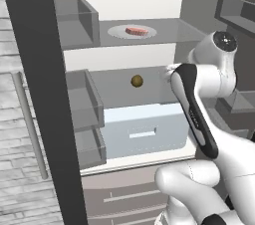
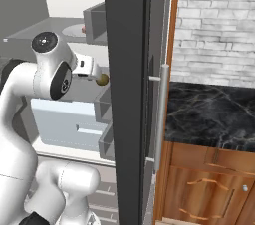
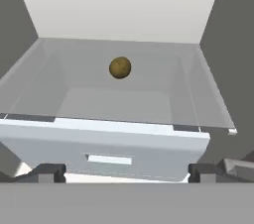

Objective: Transport the steak from the fridge to the microwave and turn on the microwave.

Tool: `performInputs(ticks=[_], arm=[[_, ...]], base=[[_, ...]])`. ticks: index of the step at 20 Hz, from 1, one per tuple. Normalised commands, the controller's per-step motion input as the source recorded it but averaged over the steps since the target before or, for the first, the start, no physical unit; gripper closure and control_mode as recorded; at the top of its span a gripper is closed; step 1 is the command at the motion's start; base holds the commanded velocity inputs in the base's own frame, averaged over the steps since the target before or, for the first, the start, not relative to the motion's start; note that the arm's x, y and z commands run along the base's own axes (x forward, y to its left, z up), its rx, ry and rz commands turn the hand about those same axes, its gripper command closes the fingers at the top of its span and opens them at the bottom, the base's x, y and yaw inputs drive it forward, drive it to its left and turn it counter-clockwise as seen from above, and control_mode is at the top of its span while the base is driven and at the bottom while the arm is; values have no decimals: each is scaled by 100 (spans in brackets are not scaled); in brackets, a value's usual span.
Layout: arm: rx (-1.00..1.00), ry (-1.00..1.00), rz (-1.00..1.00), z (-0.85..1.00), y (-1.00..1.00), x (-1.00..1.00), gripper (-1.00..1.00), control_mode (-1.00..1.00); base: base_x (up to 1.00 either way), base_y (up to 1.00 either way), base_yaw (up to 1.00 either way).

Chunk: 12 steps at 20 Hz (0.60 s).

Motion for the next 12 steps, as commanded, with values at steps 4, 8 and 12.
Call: performInputs(ticks=[4, 8, 12], arm=[[0, -9, 0, 53, 14, 0, -100, -100], [0, -1, 0, 53, 14, 0, -100, -100], [-1, 0, 0, 58, 9, 0, -100, -100]], base=[[0, 0, 0], [0, 0, 0], [0, 0, 0]])
